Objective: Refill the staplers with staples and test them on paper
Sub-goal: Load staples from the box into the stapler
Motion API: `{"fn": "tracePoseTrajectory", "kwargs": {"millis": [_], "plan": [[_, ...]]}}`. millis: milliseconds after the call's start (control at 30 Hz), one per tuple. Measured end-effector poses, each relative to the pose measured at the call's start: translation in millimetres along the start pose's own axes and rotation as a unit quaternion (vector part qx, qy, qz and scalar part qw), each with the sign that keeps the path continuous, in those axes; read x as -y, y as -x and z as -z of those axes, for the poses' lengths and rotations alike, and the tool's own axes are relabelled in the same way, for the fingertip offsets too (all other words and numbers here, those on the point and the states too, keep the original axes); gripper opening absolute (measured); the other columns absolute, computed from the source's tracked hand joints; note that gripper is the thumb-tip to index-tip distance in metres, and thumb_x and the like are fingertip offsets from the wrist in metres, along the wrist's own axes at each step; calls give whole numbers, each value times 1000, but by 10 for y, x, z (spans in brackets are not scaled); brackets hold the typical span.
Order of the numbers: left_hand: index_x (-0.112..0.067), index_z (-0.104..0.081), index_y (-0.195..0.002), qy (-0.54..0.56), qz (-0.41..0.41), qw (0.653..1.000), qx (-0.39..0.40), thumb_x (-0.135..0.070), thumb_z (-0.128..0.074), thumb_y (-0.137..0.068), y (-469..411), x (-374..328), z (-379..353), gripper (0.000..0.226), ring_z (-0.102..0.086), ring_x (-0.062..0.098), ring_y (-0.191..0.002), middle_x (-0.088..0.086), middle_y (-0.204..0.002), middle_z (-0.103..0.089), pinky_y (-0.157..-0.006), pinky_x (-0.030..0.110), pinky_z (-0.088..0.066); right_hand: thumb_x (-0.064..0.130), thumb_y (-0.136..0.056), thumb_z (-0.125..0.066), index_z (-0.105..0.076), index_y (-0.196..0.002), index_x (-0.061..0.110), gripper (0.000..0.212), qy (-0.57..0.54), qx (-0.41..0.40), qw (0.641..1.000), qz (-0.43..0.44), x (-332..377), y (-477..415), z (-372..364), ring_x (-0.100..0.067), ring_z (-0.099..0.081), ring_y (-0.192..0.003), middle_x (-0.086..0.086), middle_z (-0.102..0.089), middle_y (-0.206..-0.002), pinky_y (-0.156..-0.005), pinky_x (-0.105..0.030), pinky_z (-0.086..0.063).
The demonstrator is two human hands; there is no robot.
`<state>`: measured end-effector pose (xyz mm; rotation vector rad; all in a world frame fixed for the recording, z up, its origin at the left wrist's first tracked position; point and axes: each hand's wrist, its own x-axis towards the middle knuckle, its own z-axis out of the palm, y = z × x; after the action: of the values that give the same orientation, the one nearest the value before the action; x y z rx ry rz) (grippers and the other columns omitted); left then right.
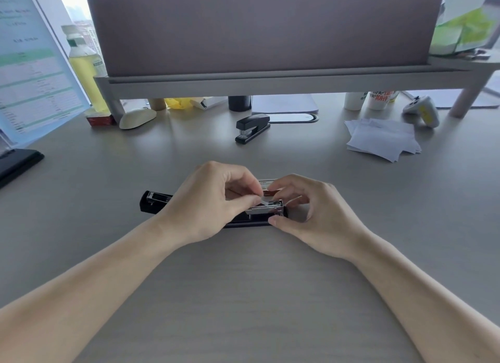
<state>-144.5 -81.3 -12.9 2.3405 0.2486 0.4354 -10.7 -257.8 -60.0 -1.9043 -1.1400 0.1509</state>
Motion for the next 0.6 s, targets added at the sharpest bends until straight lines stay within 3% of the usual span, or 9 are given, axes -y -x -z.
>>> {"fn": "tracePoseTrajectory", "kwargs": {"millis": [133, 400, 600], "plan": [[-25, -79, -86, -13, 1, 1000, -3, -16, -82, -87, -8, 6, -19, 9, -75, 0, -77, -13, -80, -80, -77, 13, -55, 26, -80, -89, -72, -115, 37, 41, -3, 0, 1000, -1, -11, -3, -3, -1, -73, -98, 16, -78, -99, -93, -22, -57], [-25, -79, -86, -10, 1, 1000, 1, -16, -81, -87, -20, 4, -30, 10, -76, 1, -77, -12, -81, -80, -80, 20, -58, 22, -80, -89, -73, -114, 34, 39, -7, 1, 1000, 7, -14, -4, -7, 0, -72, -97, 15, -79, -97, -91, -14, -55], [-27, -79, -86, -25, 0, 1000, 2, -18, -82, -87, -19, -27, -38, 10, -75, -1, -77, -15, -81, -79, -77, 14, -56, 21, -81, -88, -74, -112, 31, 35, -4, 3, 1000, 7, -10, -7, -1, 0, -72, -97, 14, -79, -97, -89, -11, -54]]}}
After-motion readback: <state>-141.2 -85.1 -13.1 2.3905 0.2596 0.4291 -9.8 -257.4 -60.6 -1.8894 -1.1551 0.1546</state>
